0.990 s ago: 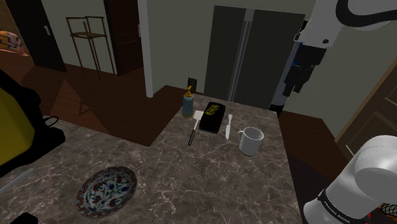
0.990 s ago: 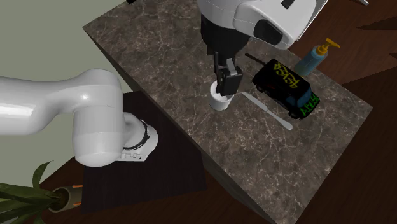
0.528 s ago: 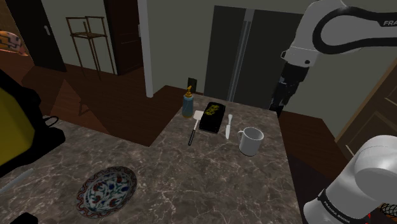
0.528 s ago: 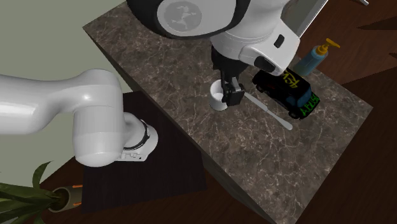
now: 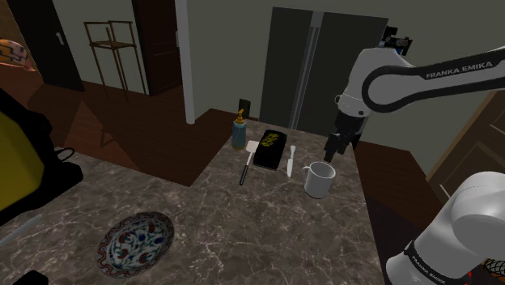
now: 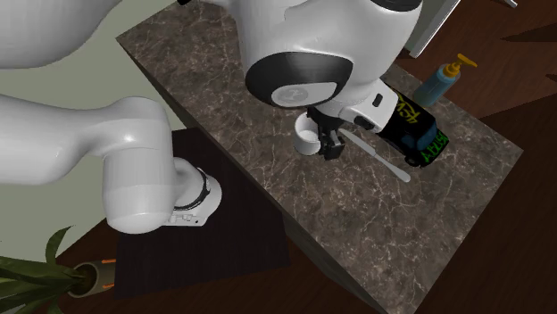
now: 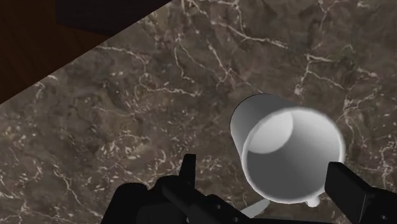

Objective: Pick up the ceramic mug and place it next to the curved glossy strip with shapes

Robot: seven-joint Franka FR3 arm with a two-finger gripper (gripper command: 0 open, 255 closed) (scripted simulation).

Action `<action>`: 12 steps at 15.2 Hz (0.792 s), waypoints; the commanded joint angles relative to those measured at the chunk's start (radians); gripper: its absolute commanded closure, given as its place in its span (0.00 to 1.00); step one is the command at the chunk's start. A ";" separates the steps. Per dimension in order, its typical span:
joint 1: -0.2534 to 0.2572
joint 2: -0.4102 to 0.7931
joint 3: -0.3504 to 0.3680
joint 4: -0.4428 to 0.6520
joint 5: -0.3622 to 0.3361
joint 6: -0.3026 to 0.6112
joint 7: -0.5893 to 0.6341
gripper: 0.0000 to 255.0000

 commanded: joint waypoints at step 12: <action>0.012 0.148 0.003 -0.089 0.014 0.241 -0.020 0.00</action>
